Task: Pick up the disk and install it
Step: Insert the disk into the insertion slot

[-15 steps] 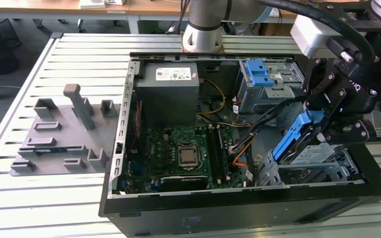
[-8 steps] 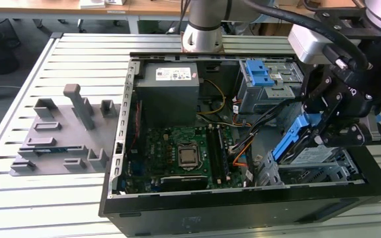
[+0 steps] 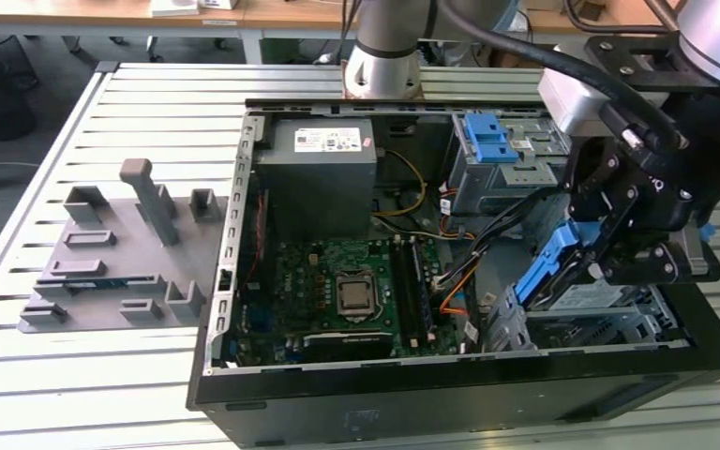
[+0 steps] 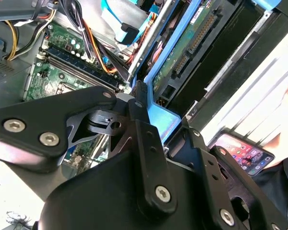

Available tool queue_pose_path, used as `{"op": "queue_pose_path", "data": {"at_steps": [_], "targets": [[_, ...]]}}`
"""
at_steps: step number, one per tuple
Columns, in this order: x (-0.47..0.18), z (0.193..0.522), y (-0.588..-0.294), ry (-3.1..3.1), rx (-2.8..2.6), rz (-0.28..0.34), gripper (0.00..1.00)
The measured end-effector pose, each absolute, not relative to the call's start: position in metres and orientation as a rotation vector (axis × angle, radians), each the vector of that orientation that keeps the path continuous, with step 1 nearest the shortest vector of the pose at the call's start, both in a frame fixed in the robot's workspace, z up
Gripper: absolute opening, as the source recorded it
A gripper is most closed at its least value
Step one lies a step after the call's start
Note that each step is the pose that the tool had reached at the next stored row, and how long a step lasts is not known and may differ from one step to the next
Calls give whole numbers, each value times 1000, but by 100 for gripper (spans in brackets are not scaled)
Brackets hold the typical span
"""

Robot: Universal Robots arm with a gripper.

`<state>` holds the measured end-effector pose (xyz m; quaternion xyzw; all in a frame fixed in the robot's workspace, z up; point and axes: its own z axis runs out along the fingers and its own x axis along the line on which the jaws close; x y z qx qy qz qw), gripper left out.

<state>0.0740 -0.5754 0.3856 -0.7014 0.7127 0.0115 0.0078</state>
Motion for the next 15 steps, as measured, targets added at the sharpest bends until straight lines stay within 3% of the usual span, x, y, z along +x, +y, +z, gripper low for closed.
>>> {"op": "queue_pose_path", "data": {"at_steps": [15], "targets": [[74, 373, -575, 2228, -2193, 36, 37]]}}
